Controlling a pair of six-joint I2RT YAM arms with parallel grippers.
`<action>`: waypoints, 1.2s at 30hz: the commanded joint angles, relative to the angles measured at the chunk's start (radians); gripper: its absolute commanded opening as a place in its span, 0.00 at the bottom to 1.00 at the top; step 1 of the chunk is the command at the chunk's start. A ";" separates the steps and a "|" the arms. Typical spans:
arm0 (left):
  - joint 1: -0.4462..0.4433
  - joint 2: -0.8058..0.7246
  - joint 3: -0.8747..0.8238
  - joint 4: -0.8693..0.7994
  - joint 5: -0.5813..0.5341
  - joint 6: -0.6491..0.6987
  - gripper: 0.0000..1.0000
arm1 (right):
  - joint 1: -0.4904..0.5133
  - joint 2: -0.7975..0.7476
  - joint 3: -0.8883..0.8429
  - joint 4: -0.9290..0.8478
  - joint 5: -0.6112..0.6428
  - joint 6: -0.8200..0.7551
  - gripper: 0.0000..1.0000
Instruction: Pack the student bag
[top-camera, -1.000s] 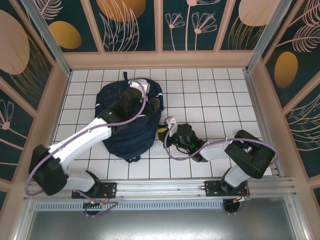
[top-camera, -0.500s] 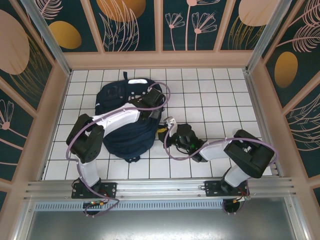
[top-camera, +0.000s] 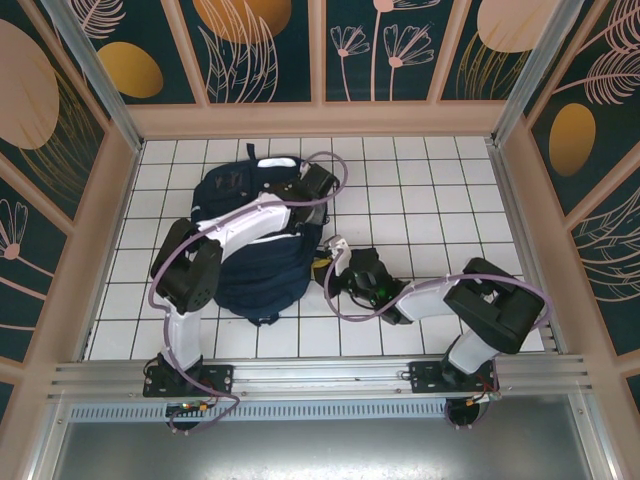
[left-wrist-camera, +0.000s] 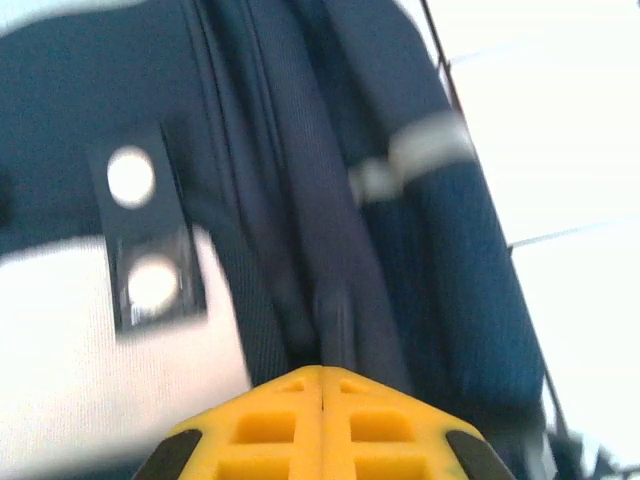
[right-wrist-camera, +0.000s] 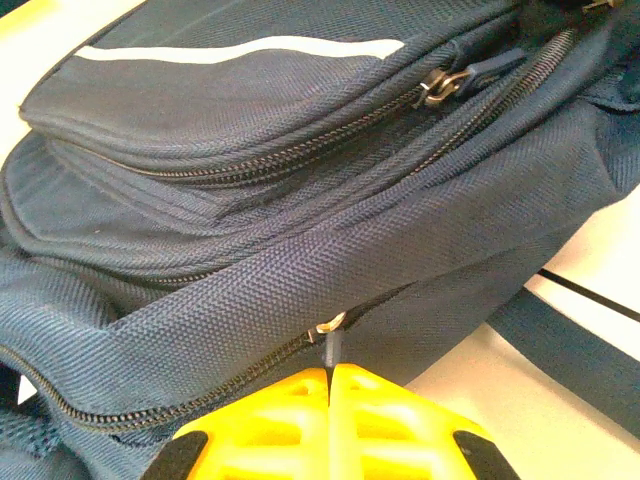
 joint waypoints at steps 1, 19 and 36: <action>0.071 0.035 0.070 0.058 0.059 -0.076 0.00 | 0.050 -0.064 0.024 -0.018 -0.005 -0.023 0.00; 0.088 -0.088 -0.069 -0.030 0.193 0.037 0.20 | 0.064 -0.073 -0.007 -0.019 0.054 -0.016 0.00; 0.011 0.068 0.065 0.002 0.224 0.038 0.49 | 0.037 -0.107 -0.060 0.045 0.014 0.027 0.00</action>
